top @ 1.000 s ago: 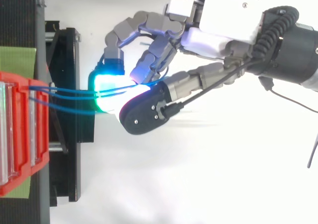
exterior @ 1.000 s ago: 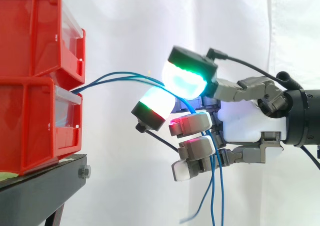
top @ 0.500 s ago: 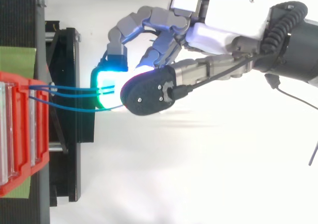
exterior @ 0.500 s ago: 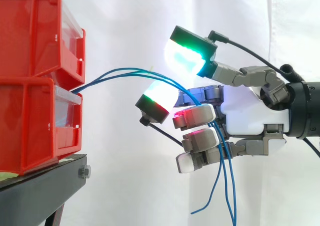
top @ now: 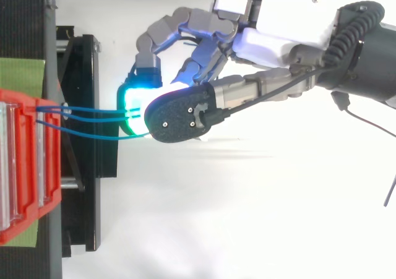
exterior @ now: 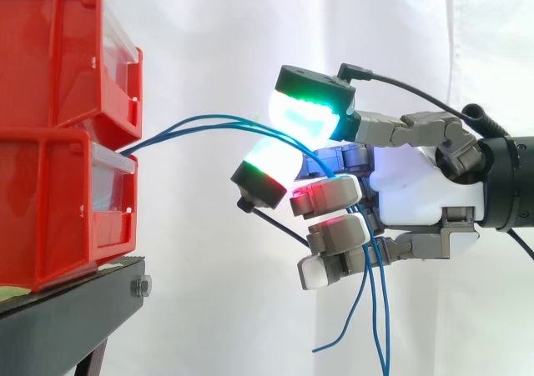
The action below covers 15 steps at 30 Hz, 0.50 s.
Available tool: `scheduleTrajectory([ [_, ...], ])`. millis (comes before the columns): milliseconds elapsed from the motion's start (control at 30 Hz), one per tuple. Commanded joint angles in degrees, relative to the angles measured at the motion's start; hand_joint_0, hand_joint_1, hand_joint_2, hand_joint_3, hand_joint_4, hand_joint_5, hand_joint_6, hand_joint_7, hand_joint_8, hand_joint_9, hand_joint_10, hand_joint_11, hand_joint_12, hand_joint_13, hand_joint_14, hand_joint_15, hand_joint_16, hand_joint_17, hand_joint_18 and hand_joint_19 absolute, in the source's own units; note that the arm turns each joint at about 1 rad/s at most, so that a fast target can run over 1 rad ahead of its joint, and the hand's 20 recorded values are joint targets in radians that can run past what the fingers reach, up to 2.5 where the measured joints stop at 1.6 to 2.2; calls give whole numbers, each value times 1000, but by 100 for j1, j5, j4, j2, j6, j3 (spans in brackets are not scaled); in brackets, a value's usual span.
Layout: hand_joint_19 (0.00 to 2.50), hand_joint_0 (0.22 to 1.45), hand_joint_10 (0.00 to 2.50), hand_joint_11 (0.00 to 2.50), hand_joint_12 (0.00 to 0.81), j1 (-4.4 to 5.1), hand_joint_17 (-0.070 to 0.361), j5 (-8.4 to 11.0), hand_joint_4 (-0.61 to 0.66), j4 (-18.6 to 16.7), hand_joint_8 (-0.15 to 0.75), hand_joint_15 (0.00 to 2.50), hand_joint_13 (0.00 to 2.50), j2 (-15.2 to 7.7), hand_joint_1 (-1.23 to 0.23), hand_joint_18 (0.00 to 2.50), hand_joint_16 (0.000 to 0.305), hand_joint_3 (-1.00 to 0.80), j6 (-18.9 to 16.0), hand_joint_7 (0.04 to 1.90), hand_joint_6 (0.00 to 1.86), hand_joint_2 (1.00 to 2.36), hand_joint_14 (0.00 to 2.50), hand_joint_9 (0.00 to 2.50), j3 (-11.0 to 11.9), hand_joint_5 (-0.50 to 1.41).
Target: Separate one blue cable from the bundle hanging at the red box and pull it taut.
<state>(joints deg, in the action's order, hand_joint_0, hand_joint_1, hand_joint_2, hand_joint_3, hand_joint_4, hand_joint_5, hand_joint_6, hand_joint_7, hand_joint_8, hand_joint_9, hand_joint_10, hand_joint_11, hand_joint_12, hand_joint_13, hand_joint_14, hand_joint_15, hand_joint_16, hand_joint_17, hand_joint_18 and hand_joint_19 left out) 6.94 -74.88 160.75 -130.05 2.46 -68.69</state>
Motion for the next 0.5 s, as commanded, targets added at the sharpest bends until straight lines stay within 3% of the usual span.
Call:
scheduleTrajectory([
  [0,724,763,3,1656,294,0,102,0,-99,0,202,1201,1135,-3,-792,707,45,-309,9,1091,969,1018,27,1130,-4,-238],
  [133,711,811,4,1622,288,0,99,0,-128,0,198,1196,1127,-3,-809,691,44,-500,9,1087,957,1000,25,1135,-4,-233],
  [467,660,802,6,1615,283,-9,95,0,-154,0,181,1196,1140,-3,-859,718,42,-500,9,1061,944,1000,29,1165,-4,-222],
])
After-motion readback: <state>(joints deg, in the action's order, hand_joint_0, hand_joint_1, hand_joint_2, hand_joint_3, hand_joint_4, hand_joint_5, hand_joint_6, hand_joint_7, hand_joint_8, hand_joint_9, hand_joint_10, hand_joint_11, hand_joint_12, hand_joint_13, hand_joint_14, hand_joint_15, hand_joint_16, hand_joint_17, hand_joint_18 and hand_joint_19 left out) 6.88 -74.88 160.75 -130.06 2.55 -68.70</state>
